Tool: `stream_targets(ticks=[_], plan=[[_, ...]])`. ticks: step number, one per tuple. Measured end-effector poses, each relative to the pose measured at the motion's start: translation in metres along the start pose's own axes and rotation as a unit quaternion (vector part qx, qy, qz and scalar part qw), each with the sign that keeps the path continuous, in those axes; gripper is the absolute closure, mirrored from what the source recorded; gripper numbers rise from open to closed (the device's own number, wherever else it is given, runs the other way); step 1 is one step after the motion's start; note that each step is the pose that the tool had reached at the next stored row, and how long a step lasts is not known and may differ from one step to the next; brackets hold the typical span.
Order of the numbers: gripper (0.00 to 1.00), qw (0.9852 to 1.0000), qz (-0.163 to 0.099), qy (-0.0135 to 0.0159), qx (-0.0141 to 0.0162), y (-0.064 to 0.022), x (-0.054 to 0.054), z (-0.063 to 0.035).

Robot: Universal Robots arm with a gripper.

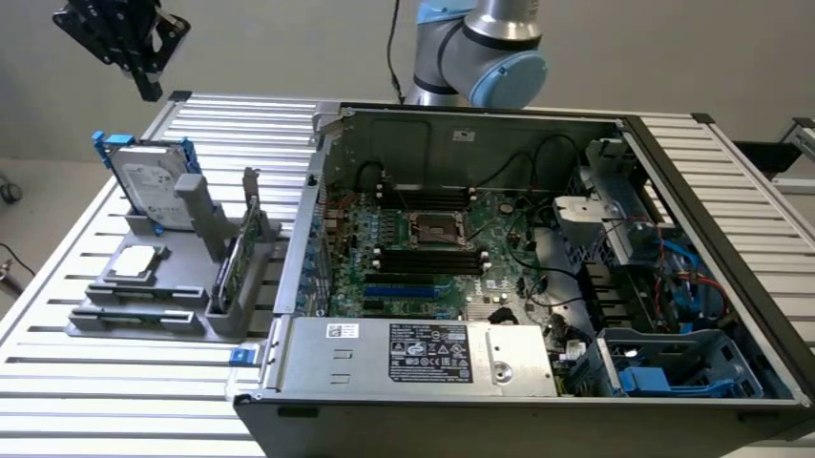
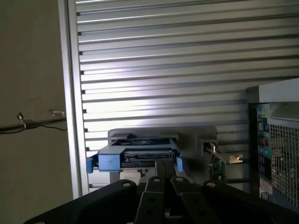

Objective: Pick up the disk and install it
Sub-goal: 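Reach for the disk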

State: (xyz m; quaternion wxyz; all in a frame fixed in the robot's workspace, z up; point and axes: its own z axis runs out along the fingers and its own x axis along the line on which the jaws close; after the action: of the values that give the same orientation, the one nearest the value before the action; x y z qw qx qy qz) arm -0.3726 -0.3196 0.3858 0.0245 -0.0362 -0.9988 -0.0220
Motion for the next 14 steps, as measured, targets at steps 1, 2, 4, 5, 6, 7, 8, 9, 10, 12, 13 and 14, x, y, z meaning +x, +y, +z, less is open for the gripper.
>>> stream_targets(ticks=[1,2,4,5,6,7,8,9,10,12,13,14], plan=[[0.89,1.0000,0.000,0.0000,0.0000,0.0000,0.004,0.0008],[0.89,1.0000,0.000,0.0000,0.0000,0.0000,0.009,0.0015],[0.89,1.0000,0.000,0.0000,0.0001,0.0003,0.018,0.0030],[0.89,1.0000,0.000,0.0000,0.0001,0.0006,0.023,0.0038],[0.89,1.0000,0.000,0.0000,0.0003,0.0009,0.027,0.0046],[0.89,1.0000,0.000,0.0000,0.0005,0.0013,0.032,0.0054],[0.89,1.0000,0.000,-0.0001,0.0009,0.0018,0.036,0.0062],[0.89,1.0000,0.000,-0.0001,0.0013,0.0024,0.040,0.0068],[0.89,1.0000,-0.001,-0.0001,0.0018,0.0030,0.043,0.0075],[0.89,1.0000,-0.003,-0.0001,0.0031,0.0042,0.048,0.0086],[0.89,1.0000,-0.005,-0.0001,0.0039,0.0048,0.050,0.0090],[0.89,1.0000,-0.008,-0.0001,0.0052,0.0054,0.051,0.0095]])
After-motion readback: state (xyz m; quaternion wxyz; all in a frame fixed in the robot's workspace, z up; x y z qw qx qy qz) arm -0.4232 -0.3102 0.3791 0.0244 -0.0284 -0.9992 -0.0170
